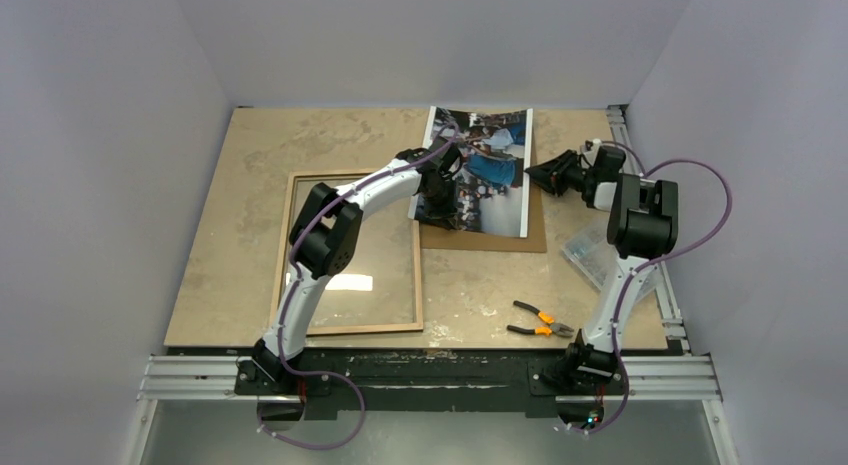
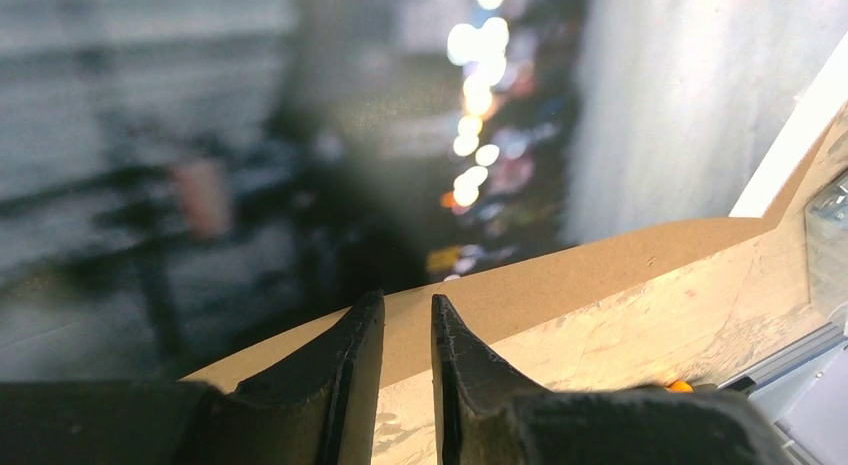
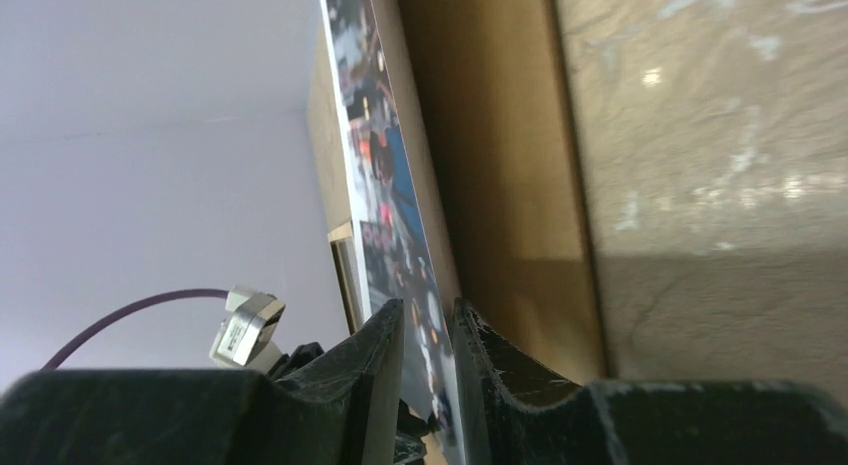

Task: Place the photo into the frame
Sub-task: Pick up the photo at the center of the board.

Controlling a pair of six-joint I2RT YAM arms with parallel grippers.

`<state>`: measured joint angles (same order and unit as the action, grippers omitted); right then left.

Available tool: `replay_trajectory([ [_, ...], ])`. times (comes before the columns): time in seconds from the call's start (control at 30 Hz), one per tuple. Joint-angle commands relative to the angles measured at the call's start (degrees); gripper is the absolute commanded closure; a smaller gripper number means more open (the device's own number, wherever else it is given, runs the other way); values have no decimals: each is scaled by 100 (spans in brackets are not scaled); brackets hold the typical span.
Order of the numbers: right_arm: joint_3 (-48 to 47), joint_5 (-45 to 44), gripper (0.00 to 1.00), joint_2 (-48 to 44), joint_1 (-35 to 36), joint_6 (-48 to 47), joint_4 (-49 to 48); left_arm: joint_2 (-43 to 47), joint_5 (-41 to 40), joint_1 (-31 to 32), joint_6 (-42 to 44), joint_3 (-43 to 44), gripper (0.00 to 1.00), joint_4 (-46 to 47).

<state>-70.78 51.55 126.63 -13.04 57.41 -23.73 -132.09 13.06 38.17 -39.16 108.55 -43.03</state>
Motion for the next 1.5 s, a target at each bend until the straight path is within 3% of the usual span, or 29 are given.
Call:
replay_trajectory([
  [0.0,77,268,76,-351,161,-147,-175,-100,67,2,145,184,78,-16],
  [0.43,512,227,100,-449,442,-136,-336,730,269,-48,241,-540,73,638],
  [0.67,726,-21,100,-1281,442,-824,671,2001,653,-170,49,-1646,53,1788],
  [0.8,926,-195,100,-2020,442,-1202,1373,2758,673,-345,-73,-2158,44,2000],
  [0.93,1174,-382,100,-2904,442,-1523,1990,3315,462,-601,-184,-2511,42,1640],
  [1.03,1240,-658,100,-3608,441,-1753,2596,3418,-206,-622,-17,-2471,42,792],
  [1.2,1179,-928,100,-4693,442,-1973,3347,3170,-1031,-515,180,-2467,43,-290],
  [1.47,734,-1178,100,-5728,442,-2186,4388,2465,-1694,200,188,-2410,51,-650],
])
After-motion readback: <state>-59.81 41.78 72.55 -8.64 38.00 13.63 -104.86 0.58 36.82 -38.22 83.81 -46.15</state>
